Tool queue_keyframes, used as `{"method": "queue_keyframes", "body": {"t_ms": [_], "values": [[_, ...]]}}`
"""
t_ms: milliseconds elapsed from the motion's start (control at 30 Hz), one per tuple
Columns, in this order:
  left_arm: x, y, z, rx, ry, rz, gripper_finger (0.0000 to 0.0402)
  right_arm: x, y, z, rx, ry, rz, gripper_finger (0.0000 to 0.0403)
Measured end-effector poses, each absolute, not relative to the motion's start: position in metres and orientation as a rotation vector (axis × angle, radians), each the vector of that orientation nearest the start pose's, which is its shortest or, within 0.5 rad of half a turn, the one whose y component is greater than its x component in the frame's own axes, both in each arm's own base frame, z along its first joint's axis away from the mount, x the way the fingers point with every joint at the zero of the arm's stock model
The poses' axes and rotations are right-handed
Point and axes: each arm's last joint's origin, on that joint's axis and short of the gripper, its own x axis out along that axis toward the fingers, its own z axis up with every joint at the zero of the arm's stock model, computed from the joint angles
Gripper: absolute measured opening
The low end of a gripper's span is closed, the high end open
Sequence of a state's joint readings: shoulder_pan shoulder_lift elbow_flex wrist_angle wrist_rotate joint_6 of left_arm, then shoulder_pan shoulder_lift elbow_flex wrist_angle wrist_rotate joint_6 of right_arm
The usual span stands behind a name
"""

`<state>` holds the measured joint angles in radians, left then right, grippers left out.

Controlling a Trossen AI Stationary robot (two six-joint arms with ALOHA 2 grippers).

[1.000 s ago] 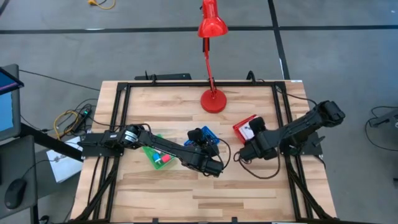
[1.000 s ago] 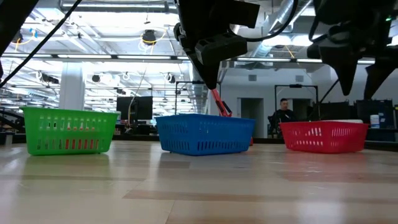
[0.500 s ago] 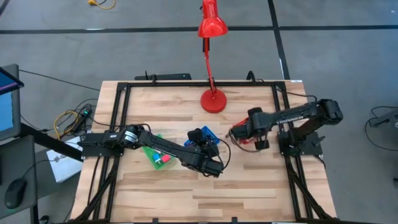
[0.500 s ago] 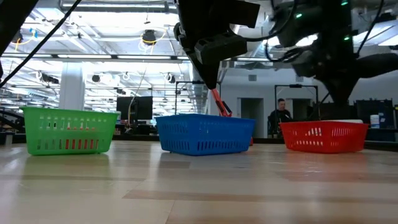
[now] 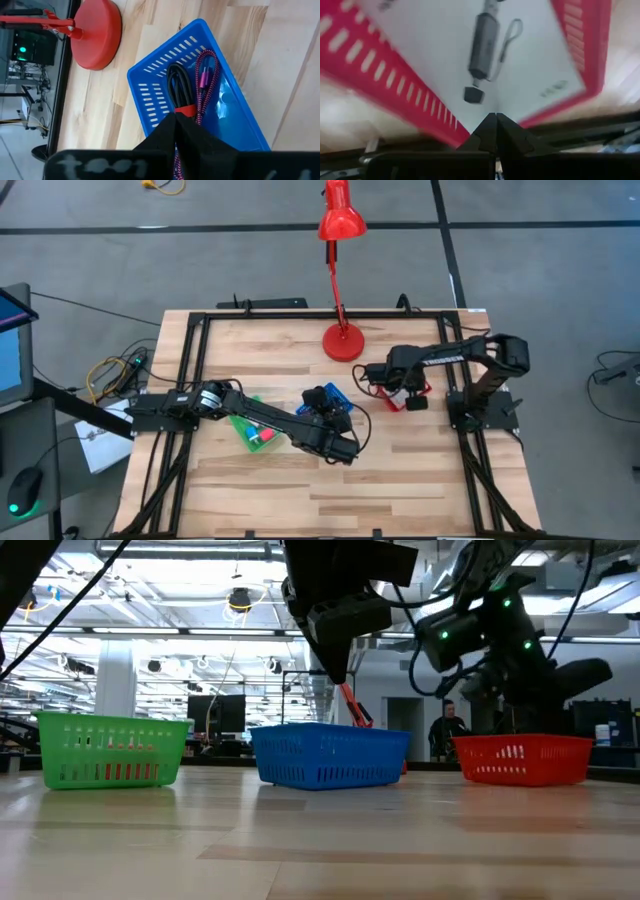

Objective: Pick and place items into bin
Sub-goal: Put the card reader box into the red basket, then return to Home Position

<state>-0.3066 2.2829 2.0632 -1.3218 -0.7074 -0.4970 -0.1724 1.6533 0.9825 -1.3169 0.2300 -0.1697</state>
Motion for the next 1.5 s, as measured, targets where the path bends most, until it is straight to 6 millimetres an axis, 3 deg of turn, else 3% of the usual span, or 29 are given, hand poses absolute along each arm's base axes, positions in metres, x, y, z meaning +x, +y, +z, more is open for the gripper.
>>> {"method": "queue_keyframes", "body": {"t_ms": [233,367,467,567,733,867,967,1067,1167,1267,1367,1500], "values": [[0.427,-0.115,0.219,0.396,1.237,0.656,0.0000,0.242,-0.045,0.156,-0.204,1.962,-0.010,0.0001],[0.420,-0.112,0.221,0.451,1.286,0.686,0.0000,0.241,-0.039,0.163,-0.227,1.995,0.009,0.0000],[0.412,-0.108,0.223,0.519,1.321,0.739,0.0000,0.240,-0.031,0.183,-0.238,1.992,0.000,0.0000],[0.410,-0.109,0.228,0.531,1.330,0.716,0.0000,0.238,-0.024,0.216,-0.241,1.915,-0.032,0.0001],[0.390,-0.113,0.275,0.536,1.258,0.652,0.0000,0.219,-0.014,0.285,-0.187,1.568,-0.139,0.0001],[0.353,-0.104,0.330,0.492,1.146,0.631,0.0000,0.191,-0.004,0.331,-0.133,1.157,-0.171,0.0001],[0.305,-0.086,0.361,0.421,1.093,0.640,0.0000,0.165,0.001,0.357,-0.091,0.880,-0.162,0.0001],[0.249,-0.066,0.378,0.235,1.047,0.652,0.0000,0.139,0.006,0.371,-0.070,0.652,-0.127,0.0001],[0.195,-0.052,0.377,0.137,0.992,0.635,0.0000,0.122,0.010,0.371,-0.054,0.473,-0.082,0.0001],[0.156,-0.044,0.357,0.063,0.897,0.549,0.0000,0.113,0.014,0.350,-0.045,0.362,-0.037,0.0002],[0.134,-0.045,0.327,-0.029,0.713,0.360,0.0000,0.109,0.018,0.317,-0.042,0.294,0.009,0.0001],[0.122,-0.050,0.288,-0.043,0.442,0.095,0.0000,0.110,0.024,0.269,-0.039,0.239,0.055,0.0001]]}}
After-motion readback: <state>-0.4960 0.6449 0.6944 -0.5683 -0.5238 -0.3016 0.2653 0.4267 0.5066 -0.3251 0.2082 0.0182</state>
